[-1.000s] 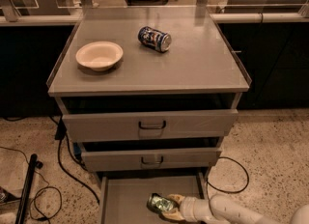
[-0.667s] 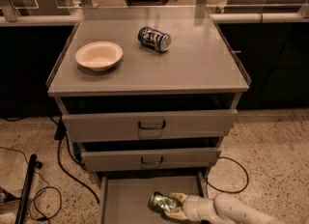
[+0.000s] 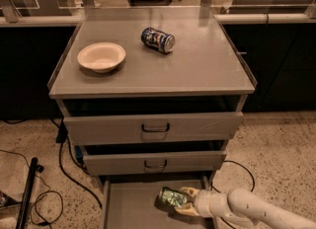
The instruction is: Pick green can from bottom drawer and place on counter
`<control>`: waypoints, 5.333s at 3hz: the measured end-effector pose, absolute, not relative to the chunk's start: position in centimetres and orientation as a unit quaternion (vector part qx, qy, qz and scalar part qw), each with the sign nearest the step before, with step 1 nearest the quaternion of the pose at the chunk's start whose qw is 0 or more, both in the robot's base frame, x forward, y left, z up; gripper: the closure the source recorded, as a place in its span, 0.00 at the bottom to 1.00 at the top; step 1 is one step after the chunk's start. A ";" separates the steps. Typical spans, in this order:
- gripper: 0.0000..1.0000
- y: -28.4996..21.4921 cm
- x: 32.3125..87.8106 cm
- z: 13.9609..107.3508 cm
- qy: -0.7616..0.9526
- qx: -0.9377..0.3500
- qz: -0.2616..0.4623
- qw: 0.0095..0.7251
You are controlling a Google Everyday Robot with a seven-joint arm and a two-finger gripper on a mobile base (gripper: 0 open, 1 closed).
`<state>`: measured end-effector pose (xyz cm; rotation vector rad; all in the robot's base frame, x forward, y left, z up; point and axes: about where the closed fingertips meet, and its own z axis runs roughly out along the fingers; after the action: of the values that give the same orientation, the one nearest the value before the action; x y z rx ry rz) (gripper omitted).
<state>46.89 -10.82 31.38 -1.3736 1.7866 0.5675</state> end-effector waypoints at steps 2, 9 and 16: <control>1.00 -14.6 48.4 40.8 0.706 -0.540 0.169 0.426; 1.00 -19.8 46.2 65.3 0.671 -0.512 0.078 0.530; 1.00 -17.4 54.1 89.1 0.617 -0.565 -0.016 0.547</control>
Offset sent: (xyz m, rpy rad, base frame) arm 0.0232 -0.0675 0.1583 -0.0368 -0.1683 -0.1203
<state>54.10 -17.44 89.11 -1.3397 1.4621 -0.0368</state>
